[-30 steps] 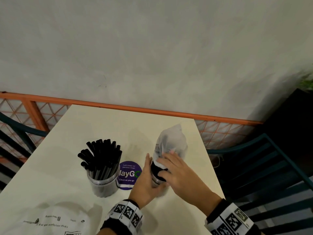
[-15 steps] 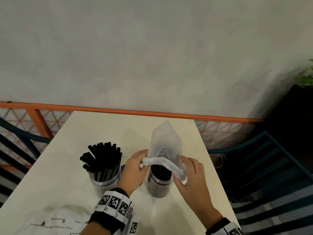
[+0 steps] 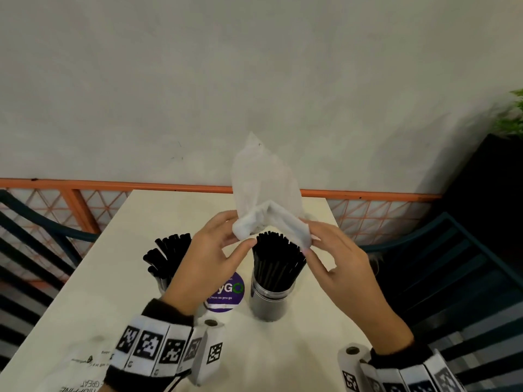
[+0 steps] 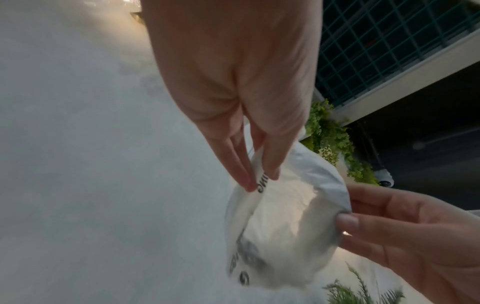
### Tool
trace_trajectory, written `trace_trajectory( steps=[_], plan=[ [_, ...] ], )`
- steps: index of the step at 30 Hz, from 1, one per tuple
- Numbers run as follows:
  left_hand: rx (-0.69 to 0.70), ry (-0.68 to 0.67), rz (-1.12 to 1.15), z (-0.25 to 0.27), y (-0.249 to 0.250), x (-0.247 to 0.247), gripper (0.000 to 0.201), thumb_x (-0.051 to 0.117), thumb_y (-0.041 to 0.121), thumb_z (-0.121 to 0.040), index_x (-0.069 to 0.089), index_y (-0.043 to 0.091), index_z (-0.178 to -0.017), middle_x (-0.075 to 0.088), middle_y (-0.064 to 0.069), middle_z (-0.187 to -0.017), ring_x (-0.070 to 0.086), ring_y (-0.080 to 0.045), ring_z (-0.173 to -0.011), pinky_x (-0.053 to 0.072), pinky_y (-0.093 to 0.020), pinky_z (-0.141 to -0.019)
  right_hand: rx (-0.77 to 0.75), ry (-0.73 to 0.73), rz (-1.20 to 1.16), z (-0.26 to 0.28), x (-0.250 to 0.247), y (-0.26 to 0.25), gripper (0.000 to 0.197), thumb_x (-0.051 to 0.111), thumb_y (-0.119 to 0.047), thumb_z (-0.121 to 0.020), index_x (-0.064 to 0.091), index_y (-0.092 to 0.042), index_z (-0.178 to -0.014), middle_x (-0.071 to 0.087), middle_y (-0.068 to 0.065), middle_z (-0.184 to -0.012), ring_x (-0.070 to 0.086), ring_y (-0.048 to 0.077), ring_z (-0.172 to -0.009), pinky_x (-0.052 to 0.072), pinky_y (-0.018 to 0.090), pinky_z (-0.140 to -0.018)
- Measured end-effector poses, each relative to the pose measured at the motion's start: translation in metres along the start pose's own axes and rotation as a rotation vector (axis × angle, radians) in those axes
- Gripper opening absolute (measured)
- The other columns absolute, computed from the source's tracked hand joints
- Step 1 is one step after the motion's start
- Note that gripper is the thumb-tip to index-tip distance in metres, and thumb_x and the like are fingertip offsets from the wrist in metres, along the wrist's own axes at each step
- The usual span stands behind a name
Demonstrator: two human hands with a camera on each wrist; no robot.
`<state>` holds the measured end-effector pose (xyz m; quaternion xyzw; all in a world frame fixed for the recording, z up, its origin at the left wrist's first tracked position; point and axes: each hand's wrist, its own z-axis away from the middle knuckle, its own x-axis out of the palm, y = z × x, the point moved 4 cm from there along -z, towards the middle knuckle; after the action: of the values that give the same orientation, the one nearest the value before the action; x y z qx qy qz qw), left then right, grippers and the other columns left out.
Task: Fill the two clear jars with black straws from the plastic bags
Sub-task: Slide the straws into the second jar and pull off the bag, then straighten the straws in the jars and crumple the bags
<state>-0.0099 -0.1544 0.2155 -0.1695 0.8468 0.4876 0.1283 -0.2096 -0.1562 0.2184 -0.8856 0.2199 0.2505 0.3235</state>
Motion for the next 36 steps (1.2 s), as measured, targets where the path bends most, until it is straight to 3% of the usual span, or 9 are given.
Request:
trace_trajectory(
  steps=[8,13,16,20,26,28,31,33,36],
  plan=[
    [0.086,0.049,-0.323,0.068,0.012,-0.028,0.014,0.058,0.032,-0.077,0.064,0.019,-0.078,0.058,0.014,-0.082,0.055,-0.001,-0.077,0.043,-0.009,-0.065,0.173,-0.266,-0.133,0.049,0.038,-0.026,0.016,0.049,-0.033,-0.074,0.036,-0.039,-0.068,0.046,-0.02,-0.074,0.042,-0.001,-0.067,0.033,0.012,-0.06],
    [-0.172,0.218,-0.454,0.122,-0.014,-0.052,0.043,0.06,-0.007,-0.067,0.041,0.031,-0.071,0.042,0.017,-0.078,0.042,0.003,-0.062,0.034,-0.007,-0.056,0.378,0.004,-0.127,0.075,0.036,-0.001,0.035,0.041,-0.008,-0.064,0.027,-0.04,-0.061,0.036,-0.015,-0.057,0.036,-0.005,-0.055,0.028,0.006,-0.049],
    [-0.331,0.287,-0.409,0.152,-0.022,-0.047,0.037,0.046,0.001,-0.067,0.038,0.036,-0.071,0.047,0.013,-0.072,0.042,0.0,-0.057,0.034,-0.01,-0.052,0.558,-0.058,-0.33,0.089,0.049,0.004,0.038,0.046,0.006,-0.072,0.035,-0.03,-0.064,0.049,-0.015,-0.058,0.038,0.003,-0.051,0.029,0.011,-0.046],
    [-0.617,0.303,-0.182,0.189,-0.043,-0.036,0.047,0.055,-0.009,-0.079,0.045,0.036,-0.072,0.06,0.004,-0.073,0.051,-0.01,-0.04,0.037,-0.015,-0.041,0.788,-0.551,-0.764,0.116,0.077,-0.002,0.034,0.066,-0.015,-0.078,0.057,-0.026,-0.108,0.071,-0.012,-0.099,0.067,0.012,-0.094,0.051,0.015,-0.075],
    [-0.894,0.417,-0.094,0.23,-0.062,-0.037,0.03,0.047,-0.016,-0.08,0.047,0.014,-0.073,0.055,-0.015,-0.083,0.054,-0.016,-0.033,0.049,-0.018,-0.048,0.772,-0.967,-1.041,0.15,0.079,-0.007,0.058,0.066,-0.01,-0.083,0.042,-0.012,-0.137,0.053,0.008,-0.138,0.048,0.022,-0.128,0.036,0.038,-0.106],
    [-0.902,0.307,-0.057,0.235,-0.061,-0.035,0.025,0.052,-0.01,-0.083,0.052,0.015,-0.078,0.056,-0.013,-0.089,0.06,-0.019,-0.043,0.056,-0.029,-0.058,0.83,-0.985,-0.953,0.152,0.083,-0.008,0.05,0.072,-0.023,-0.078,0.054,-0.013,-0.124,0.07,-0.002,-0.11,0.063,0.012,-0.104,0.05,0.026,-0.085],
    [-0.777,0.031,0.072,0.235,-0.048,-0.037,0.03,0.077,0.03,-0.067,0.066,0.033,-0.095,0.058,0.001,-0.104,0.064,0.0,-0.085,0.05,-0.008,-0.071,0.818,-0.925,-0.834,0.144,0.092,-0.014,0.029,0.065,-0.021,-0.083,0.06,-0.014,-0.111,0.069,-0.011,-0.076,0.064,0.004,-0.07,0.048,0.017,-0.056],
    [-0.734,-0.09,0.112,0.237,-0.042,-0.05,0.056,0.069,0.072,-0.049,0.07,0.041,-0.097,0.056,0.018,-0.109,0.054,0.008,-0.104,0.044,-0.006,-0.085,0.717,-0.848,-0.726,0.137,0.1,-0.022,0.01,0.063,-0.019,-0.087,0.062,-0.022,-0.096,0.059,-0.012,-0.067,0.055,0.004,-0.06,0.043,0.016,-0.051],
    [-0.816,-0.226,0.217,0.244,-0.05,-0.066,0.071,0.067,0.078,-0.043,0.062,0.049,-0.108,0.055,0.016,-0.123,0.058,-0.002,-0.11,0.048,-0.017,-0.089,0.646,-0.771,-0.697,0.127,0.111,-0.044,0.021,0.064,-0.034,-0.081,0.05,-0.02,-0.073,0.044,-0.008,-0.066,0.042,0.008,-0.064,0.037,0.022,-0.062]
  ],
)
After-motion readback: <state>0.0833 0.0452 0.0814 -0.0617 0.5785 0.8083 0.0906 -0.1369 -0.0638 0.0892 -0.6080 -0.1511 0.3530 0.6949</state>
